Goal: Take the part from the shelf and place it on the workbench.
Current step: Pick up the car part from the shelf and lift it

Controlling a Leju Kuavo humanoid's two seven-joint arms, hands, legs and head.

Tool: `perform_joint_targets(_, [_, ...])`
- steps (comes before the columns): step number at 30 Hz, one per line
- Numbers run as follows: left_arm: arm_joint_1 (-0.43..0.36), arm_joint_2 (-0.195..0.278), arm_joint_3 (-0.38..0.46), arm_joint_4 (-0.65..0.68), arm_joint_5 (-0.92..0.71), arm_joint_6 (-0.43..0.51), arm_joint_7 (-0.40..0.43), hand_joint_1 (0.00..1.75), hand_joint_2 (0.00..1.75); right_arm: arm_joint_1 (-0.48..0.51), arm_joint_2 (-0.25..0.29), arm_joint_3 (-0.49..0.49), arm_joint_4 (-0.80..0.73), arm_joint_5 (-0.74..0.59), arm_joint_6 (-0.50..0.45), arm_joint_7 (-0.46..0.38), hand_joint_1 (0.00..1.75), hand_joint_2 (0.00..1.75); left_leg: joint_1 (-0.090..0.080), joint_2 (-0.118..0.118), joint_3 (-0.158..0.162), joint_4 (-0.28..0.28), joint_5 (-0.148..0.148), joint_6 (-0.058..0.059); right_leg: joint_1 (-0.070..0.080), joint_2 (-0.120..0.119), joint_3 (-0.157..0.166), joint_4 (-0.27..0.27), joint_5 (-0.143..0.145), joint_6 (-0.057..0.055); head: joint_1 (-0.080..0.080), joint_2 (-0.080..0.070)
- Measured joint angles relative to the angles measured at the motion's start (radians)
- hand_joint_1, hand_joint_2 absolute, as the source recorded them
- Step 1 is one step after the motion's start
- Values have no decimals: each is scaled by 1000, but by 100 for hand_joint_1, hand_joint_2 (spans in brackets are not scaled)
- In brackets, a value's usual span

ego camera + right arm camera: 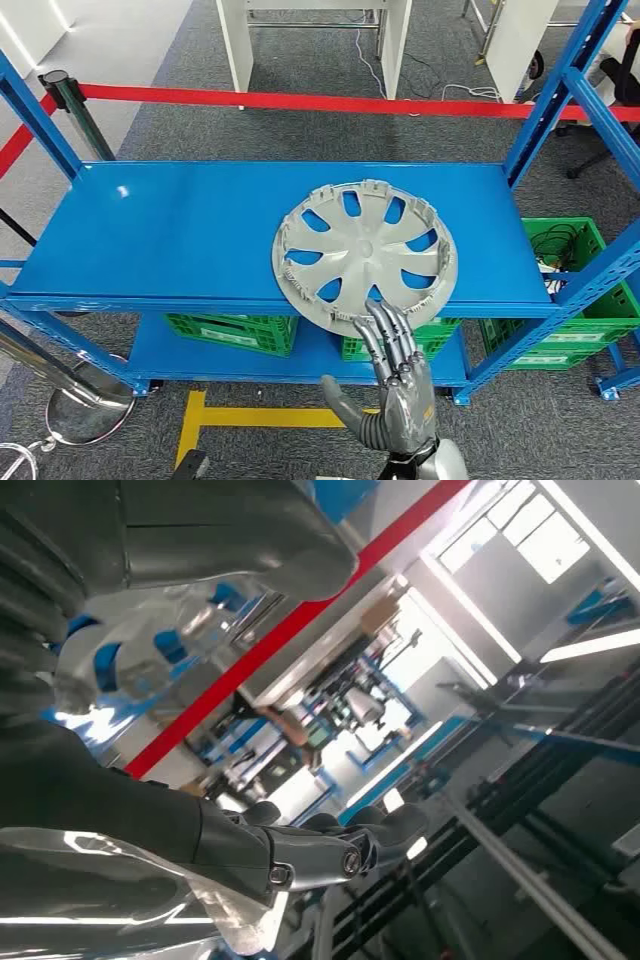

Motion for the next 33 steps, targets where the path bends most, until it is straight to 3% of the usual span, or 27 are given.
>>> perform_joint_targets(7, [0, -1, 0, 0, -4, 0, -2, 0, 0, 13, 33, -54, -2, 21, 0, 0, 0, 175, 0, 0, 0, 0, 0, 0, 0, 0, 0, 0, 0, 0, 0, 0])
perform_joint_targets(21, [-18, -2, -47, 0, 10, 24, -6, 0, 0, -1, 82, -136, 56, 282, 0, 15, 0, 175, 0, 0, 0, 0, 0, 0, 0, 0, 0, 0, 0, 0, 0, 0])
perform_joint_targets(26, [-24, -2, -65, 0, 0, 20, -3, 0, 0, -19, 79, -136, 132, 338, 0, 122, 0, 175, 0, 0, 0, 0, 0, 0, 0, 0, 0, 0, 0, 0, 0, 0])
perform_joint_targets(33, [-31, -2, -73, 0, -17, 10, 18, 0, 0, -65, 33, -50, 239, 398, 0, 375, 0, 175, 0, 0, 0, 0, 0, 0, 0, 1, 0, 0, 0, 0, 0, 0])
